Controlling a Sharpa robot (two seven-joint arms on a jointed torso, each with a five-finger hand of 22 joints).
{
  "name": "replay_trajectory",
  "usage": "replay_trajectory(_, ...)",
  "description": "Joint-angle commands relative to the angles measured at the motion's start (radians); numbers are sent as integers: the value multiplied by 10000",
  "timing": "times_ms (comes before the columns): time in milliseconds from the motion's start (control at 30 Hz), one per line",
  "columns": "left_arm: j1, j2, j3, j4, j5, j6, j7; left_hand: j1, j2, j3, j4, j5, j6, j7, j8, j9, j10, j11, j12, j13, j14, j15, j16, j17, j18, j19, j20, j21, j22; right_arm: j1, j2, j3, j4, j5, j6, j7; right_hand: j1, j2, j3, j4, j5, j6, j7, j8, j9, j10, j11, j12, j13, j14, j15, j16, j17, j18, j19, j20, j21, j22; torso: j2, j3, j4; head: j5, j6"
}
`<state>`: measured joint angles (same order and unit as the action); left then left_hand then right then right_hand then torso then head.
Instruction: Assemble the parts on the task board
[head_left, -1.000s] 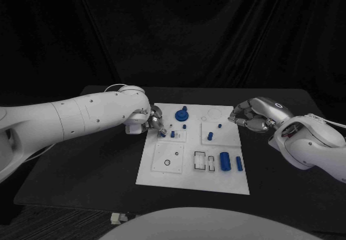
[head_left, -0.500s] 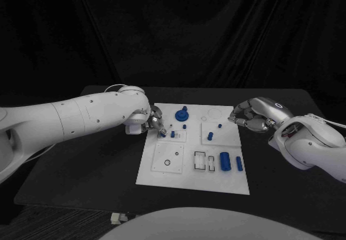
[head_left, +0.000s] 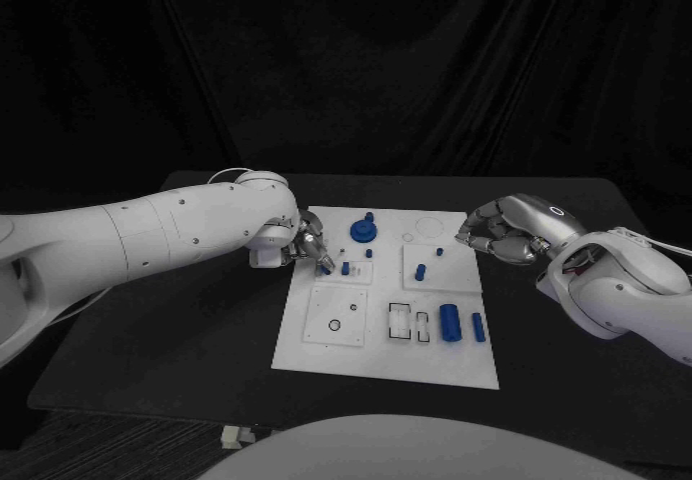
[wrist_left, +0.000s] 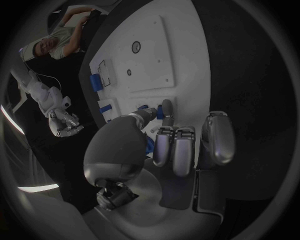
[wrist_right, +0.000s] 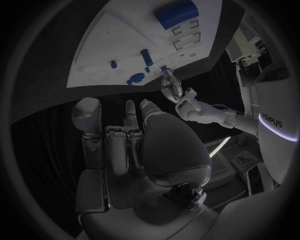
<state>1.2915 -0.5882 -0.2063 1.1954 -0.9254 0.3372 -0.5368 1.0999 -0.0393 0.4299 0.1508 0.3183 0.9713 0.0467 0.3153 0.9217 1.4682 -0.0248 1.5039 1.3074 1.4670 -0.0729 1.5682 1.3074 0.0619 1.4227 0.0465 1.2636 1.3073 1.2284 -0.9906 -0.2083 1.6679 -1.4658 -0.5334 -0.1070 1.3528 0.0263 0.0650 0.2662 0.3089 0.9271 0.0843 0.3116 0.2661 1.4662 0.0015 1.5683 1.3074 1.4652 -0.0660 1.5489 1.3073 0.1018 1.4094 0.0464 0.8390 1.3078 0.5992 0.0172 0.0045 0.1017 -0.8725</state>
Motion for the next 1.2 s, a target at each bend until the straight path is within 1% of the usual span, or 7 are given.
replay_trajectory(33,-136,63,-61,13,36,319,-42,-207,4,-280,180,-250,17,61,-180,-232,371,93,-74,2021,1038,97,26,2634,78,-100,22,-97,1705,-26,-9,6,18,-27,16,-115,122,7,30,-45,50,36,15,-35,-14,1046,49,25,2634,954,69,-60,2219,186,-62,25,-32,958,-2,3,-4,4,-2)
replay_trajectory(233,-144,72,-61,-5,36,349,-40,-498,36,-711,545,-549,63,118,-327,-481,337,148,-98,1998,1038,143,26,2634,90,-133,60,-159,1690,-31,-4,6,13,-27,23,-115,147,4,41,-64,76,37,12,-35,-14,1046,46,25,2634,954,68,-61,2218,187,-60,25,-39,958,-1,-1,-4,11,-2)
replay_trajectory(400,-150,70,-61,-7,36,344,-10,-677,91,-1142,837,-1097,123,145,-407,-661,314,179,-111,1983,1038,174,26,2634,98,-154,94,-197,1682,-35,0,6,6,-27,31,-118,187,1,60,-97,129,38,10,-36,-14,1046,45,25,2634,955,67,-60,2220,188,-56,25,-48,958,-1,1,-2,14,-2)
replay_trajectory(533,-154,67,-61,-15,36,328,-9,-692,109,-1213,881,-1184,131,151,-419,-691,305,185,-118,1976,1038,179,26,2634,102,-165,99,-218,1677,-37,3,6,2,-27,46,-127,228,4,85,-130,210,37,12,-38,-15,1046,45,25,2634,953,66,-64,2213,187,-49,24,-48,961,1,-1,0,18,-2)
replay_trajectory(833,-161,35,-61,-19,36,283,-72,-1088,288,-1851,1386,-1767,141,192,-499,-882,267,227,-141,1950,1038,217,26,2634,123,-216,139,-320,1650,-43,12,6,-12,-27,76,-134,291,4,130,-184,400,35,14,-42,-17,1046,45,25,2634,954,65,-63,2214,189,-43,23,-81,960,1,1,0,29,-2)
replay_trajectory(1033,-162,-49,-61,31,36,29,77,-1363,342,-2235,1399,-1591,177,177,-356,-816,264,222,-135,1951,1038,219,26,2634,126,-220,146,-327,1650,-45,7,6,-15,-27,81,-135,303,5,141,-195,445,33,15,-44,-17,1046,45,25,2634,954,65,-64,2213,189,-41,23,-85,961,-4,1,-2,20,-2)
replay_trajectory(1200,-161,-232,-61,186,36,-586,401,-1739,375,-3043,1415,-1262,-34,112,379,-169,321,162,-70,1996,1038,174,26,2634,111,-165,106,-240,1673,-45,-8,6,-21,-27,93,-142,310,9,149,-200,472,32,15,-45,-18,1046,45,25,2634,954,65,-63,2215,189,-40,23,-86,962,-2,1,-1,-1,-2)
